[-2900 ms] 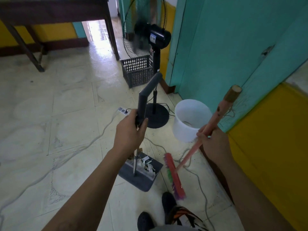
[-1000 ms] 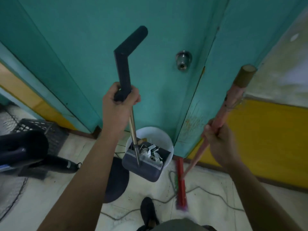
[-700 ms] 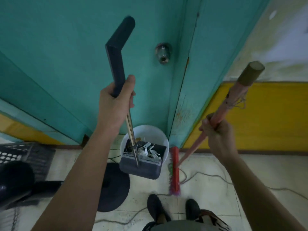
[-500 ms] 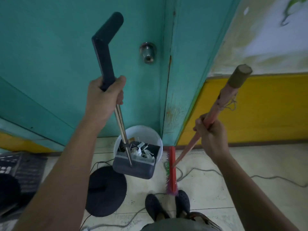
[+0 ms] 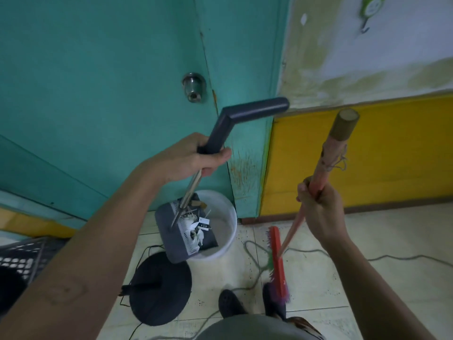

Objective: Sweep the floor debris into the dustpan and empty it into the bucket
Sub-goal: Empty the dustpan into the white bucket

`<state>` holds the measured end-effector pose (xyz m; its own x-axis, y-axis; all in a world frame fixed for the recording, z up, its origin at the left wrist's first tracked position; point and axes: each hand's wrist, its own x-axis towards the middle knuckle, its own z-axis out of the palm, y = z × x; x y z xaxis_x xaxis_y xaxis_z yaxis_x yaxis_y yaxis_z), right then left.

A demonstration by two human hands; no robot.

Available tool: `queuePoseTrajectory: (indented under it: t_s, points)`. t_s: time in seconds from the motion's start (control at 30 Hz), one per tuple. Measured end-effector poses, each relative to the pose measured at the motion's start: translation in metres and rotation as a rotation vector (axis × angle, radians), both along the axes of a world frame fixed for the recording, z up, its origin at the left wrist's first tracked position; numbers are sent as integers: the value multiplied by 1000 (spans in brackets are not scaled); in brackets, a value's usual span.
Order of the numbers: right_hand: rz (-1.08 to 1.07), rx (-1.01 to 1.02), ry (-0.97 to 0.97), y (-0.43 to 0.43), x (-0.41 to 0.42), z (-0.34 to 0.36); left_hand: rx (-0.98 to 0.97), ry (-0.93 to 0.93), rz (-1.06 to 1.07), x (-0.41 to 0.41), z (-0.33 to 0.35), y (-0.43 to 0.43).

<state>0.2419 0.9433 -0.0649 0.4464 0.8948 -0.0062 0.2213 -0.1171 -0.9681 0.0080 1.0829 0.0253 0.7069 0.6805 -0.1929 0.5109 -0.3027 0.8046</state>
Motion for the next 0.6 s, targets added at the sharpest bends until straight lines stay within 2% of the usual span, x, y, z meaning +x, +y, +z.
queuePoseTrajectory:
  t_s: [0.2, 0.33, 0.6]
  points:
    - [-32, 1, 12, -15, 33, -14, -69, 212, -99, 40, -4, -1]
    - [-47, 1, 23, -22, 47, -21, -44, 355, -124, 64, -11, -1]
    - [-101, -8, 29, -31, 74, -29, -53, 408, -134, 93, -19, -1]
